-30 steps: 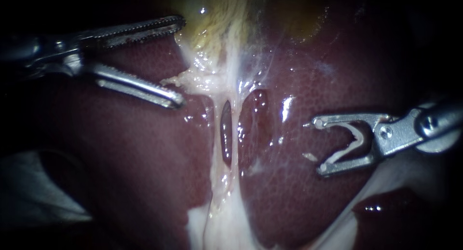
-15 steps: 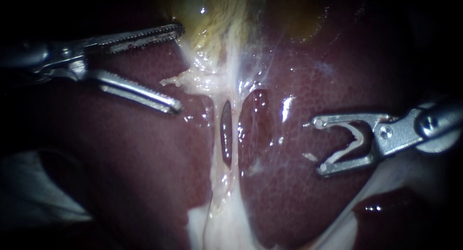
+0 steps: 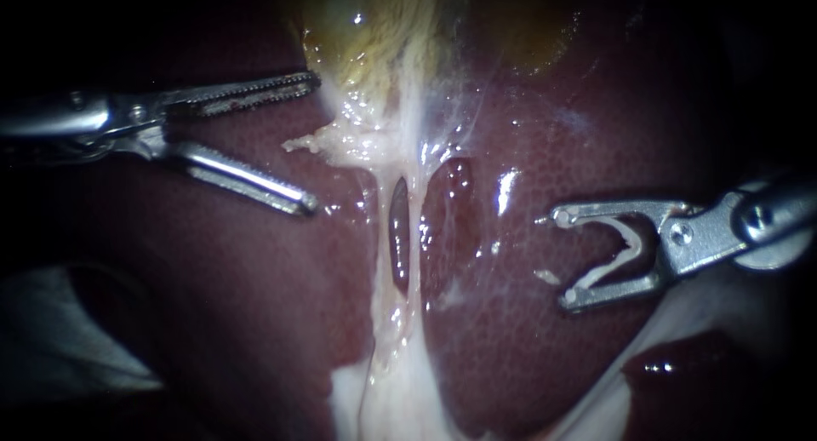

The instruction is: Grabbing gallbladder

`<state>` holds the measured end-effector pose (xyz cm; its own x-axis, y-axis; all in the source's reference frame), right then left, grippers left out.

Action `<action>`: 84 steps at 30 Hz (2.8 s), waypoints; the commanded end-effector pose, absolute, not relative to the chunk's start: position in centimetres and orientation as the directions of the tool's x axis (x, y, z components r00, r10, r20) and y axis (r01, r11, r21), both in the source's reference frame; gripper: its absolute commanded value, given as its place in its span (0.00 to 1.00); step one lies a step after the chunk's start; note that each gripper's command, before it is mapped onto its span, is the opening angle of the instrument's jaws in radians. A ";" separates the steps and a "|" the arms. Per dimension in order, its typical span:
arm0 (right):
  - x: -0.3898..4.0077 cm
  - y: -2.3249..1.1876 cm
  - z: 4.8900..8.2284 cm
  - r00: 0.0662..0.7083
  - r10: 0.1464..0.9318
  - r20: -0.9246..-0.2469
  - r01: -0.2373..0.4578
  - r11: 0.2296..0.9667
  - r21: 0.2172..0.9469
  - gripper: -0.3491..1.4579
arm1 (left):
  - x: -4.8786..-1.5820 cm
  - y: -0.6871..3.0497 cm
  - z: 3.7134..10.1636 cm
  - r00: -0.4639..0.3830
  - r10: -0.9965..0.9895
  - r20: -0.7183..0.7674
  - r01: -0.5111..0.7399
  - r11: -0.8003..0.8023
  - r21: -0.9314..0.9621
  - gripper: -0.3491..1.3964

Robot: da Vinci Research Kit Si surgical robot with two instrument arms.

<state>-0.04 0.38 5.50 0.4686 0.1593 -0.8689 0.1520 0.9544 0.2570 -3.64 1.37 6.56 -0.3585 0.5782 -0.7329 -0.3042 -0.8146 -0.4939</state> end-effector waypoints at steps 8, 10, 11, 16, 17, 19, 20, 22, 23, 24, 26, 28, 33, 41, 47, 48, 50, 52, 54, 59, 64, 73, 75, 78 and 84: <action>-0.04 0.38 5.50 0.468 0.159 -0.869 0.152 0.954 0.257 0.47 | -3.60 1.34 6.58 -0.392 0.625 -0.675 -0.336 -0.780 -0.528 0.70; -0.04 0.38 5.50 0.468 0.159 -0.869 0.152 0.954 0.257 0.47 | -3.59 1.32 6.61 -0.400 0.628 -0.667 -0.339 -0.778 -0.530 0.70; -0.04 0.38 5.50 0.468 0.159 -0.869 0.152 0.954 0.257 0.47 | -3.59 1.32 6.63 -0.401 0.632 -0.663 -0.341 -0.775 -0.532 0.69; -0.04 0.38 5.50 0.468 0.159 -0.869 0.152 0.954 0.257 0.47 | -3.60 1.30 6.69 -0.408 0.639 -0.652 -0.346 -0.769 -0.537 0.68; -0.04 0.38 5.50 0.468 0.159 -0.869 0.152 0.954 0.257 0.47 | -3.60 1.30 6.70 -0.409 0.643 -0.648 -0.349 -0.766 -0.540 0.67; -0.04 0.38 5.50 0.468 0.159 -0.869 0.152 0.954 0.257 0.47 | -3.60 1.29 6.71 -0.409 0.642 -0.648 -0.350 -0.766 -0.539 0.65; -0.04 0.38 5.50 0.468 0.159 -0.869 0.152 0.954 0.257 0.47 | -3.61 1.29 6.72 -0.409 0.642 -0.648 -0.350 -0.766 -0.539 0.64; -0.04 0.38 5.50 0.468 0.159 -0.869 0.152 0.954 0.257 0.47 | -3.62 1.29 6.72 -0.410 0.647 -0.643 -0.354 -0.762 -0.542 0.63; -0.04 0.38 5.50 0.468 0.159 -0.869 0.152 0.954 0.257 0.47 | -3.62 1.29 6.72 -0.410 0.647 -0.643 -0.354 -0.762 -0.542 0.63; -0.04 0.38 5.50 0.468 0.159 -0.869 0.152 0.954 0.257 0.47 | -3.63 1.29 6.72 -0.409 0.647 -0.643 -0.354 -0.762 -0.542 0.62; -0.04 0.38 5.50 0.468 0.159 -0.869 0.152 0.954 0.257 0.47 | -3.63 1.29 6.72 -0.407 0.652 -0.640 -0.357 -0.758 -0.546 0.59; -0.04 0.38 5.50 0.468 0.159 -0.869 0.152 0.954 0.257 0.47 | -3.63 1.29 6.71 -0.405 0.657 -0.636 -0.360 -0.754 -0.549 0.57; -0.04 0.38 5.50 0.468 0.159 -0.869 0.152 0.954 0.257 0.47 | -3.65 1.29 6.71 -0.406 0.661 -0.631 -0.363 -0.750 -0.553 0.49; -0.03 0.38 5.50 0.468 0.159 -0.869 0.152 0.954 0.257 0.47 | -3.66 1.29 6.74 -0.417 0.673 -0.611 -0.372 -0.740 -0.561 0.37; -0.03 0.38 5.50 0.468 0.159 -0.869 0.152 0.954 0.257 0.47 | -3.66 1.26 6.81 -0.424 0.679 -0.600 -0.379 -0.734 -0.563 0.35; -0.03 0.38 5.50 0.468 0.159 -0.869 0.152 0.954 0.257 0.47 | -3.67 1.25 6.81 -0.424 0.679 -0.600 -0.379 -0.734 -0.563 0.35; -0.03 0.38 5.50 0.468 0.159 -0.869 0.152 0.954 0.257 0.47 | -3.67 1.25 6.82 -0.424 0.678 -0.600 -0.380 -0.735 -0.562 0.34; -0.03 0.38 5.50 0.468 0.159 -0.869 0.152 0.954 0.257 0.47 | -3.67 1.25 6.82 -0.426 0.678 -0.599 -0.380 -0.735 -0.562 0.33; -0.03 0.38 5.50 0.468 0.159 -0.869 0.152 0.954 0.257 0.47 | -3.67 1.25 6.82 -0.426 0.678 -0.599 -0.380 -0.735 -0.562 0.32; -0.03 0.37 5.50 0.468 0.159 -0.869 0.152 0.954 0.257 0.47 | -3.67 1.25 6.82 -0.424 0.683 -0.595 -0.383 -0.731 -0.565 0.29; -0.03 0.37 5.49 0.468 0.159 -0.869 0.152 0.954 0.257 0.47 | -3.67 1.26 6.79 -0.422 0.688 -0.591 -0.385 -0.726 -0.570 0.27; -0.03 0.37 5.49 0.468 0.159 -0.869 0.152 0.954 0.257 0.47 | -3.68 1.27 6.71 -0.418 0.695 -0.585 -0.388 -0.719 -0.577 0.21; -0.03 0.37 5.50 0.468 0.159 -0.869 0.152 0.954 0.257 0.47 | -3.68 1.27 6.70 -0.418 0.695 -0.585 -0.388 -0.719 -0.577 0.18; -0.03 0.37 5.50 0.468 0.159 -0.869 0.152 0.954 0.257 0.47 | -3.68 1.27 6.69 -0.416 0.700 -0.581 -0.391 -0.714 -0.581 0.15; -0.03 0.37 5.49 0.468 0.159 -0.869 0.152 0.954 0.257 0.47 | -3.68 1.28 6.68 -0.416 0.700 -0.581 -0.390 -0.714 -0.581 0.01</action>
<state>-0.03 0.37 5.49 0.4683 0.1591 -0.8691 0.1522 0.9544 0.2567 -3.68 1.28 6.67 -0.4167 0.7004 -0.5795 -0.3924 -0.7136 -0.5803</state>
